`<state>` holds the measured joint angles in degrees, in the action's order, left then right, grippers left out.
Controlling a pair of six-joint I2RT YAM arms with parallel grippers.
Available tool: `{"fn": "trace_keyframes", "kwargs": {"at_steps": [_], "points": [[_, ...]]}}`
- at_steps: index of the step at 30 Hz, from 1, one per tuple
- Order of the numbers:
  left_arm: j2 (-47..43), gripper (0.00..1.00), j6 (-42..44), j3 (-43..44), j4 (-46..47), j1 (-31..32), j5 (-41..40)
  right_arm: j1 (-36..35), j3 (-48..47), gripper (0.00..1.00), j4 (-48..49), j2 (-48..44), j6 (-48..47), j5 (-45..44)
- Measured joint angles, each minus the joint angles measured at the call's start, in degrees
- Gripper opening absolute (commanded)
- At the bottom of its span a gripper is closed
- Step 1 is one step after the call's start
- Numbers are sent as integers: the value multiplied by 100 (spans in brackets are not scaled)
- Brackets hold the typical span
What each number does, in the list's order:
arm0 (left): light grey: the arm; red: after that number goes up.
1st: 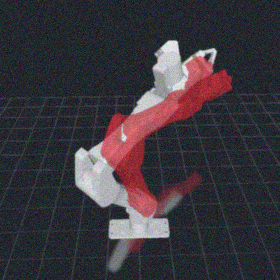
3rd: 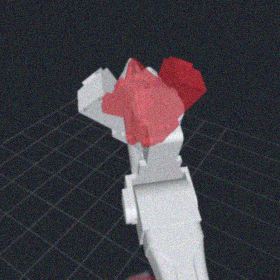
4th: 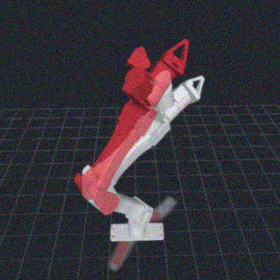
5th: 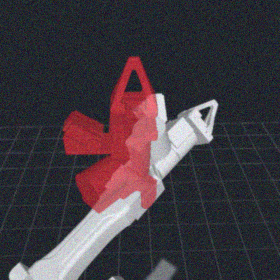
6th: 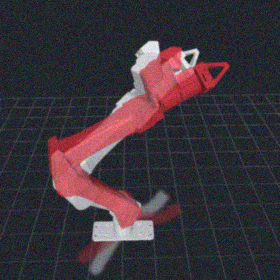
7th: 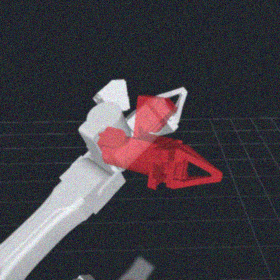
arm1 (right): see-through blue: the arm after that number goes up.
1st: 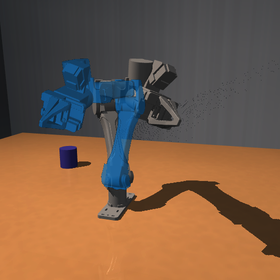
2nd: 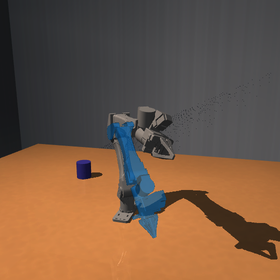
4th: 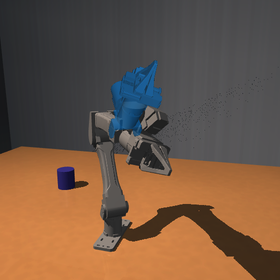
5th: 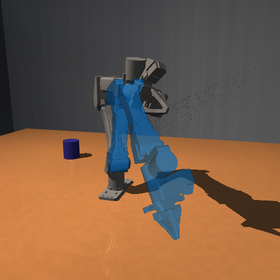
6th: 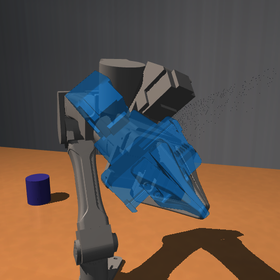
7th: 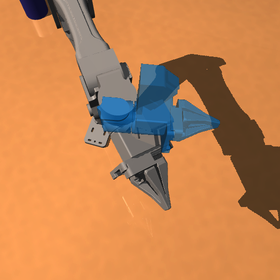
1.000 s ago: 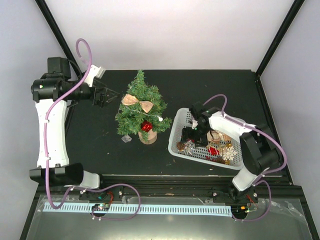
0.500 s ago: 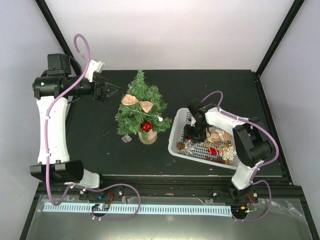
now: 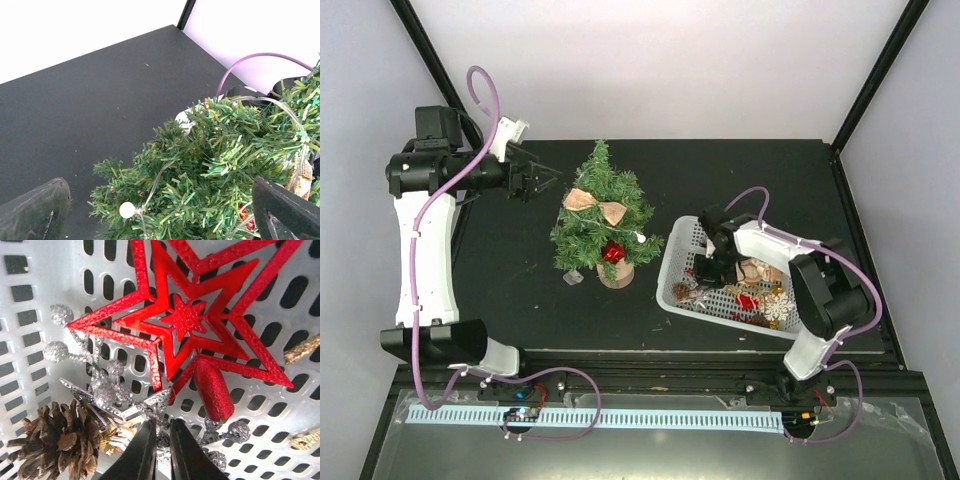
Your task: Decorate the small christmas tree
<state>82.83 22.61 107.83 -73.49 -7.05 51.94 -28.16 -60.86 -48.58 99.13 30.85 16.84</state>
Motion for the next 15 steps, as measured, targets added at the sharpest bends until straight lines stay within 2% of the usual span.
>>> {"fn": "trace_keyframes", "kwargs": {"at_steps": [2, 15], "points": [[0, 99, -24, 0, 22, 0, 7, 7, 7, 1, 20, -31, -28, -20], [-98, 99, -79, 0, 101, 0, 109, 476, -138, 1, -221, -496, -254, -286]]}}
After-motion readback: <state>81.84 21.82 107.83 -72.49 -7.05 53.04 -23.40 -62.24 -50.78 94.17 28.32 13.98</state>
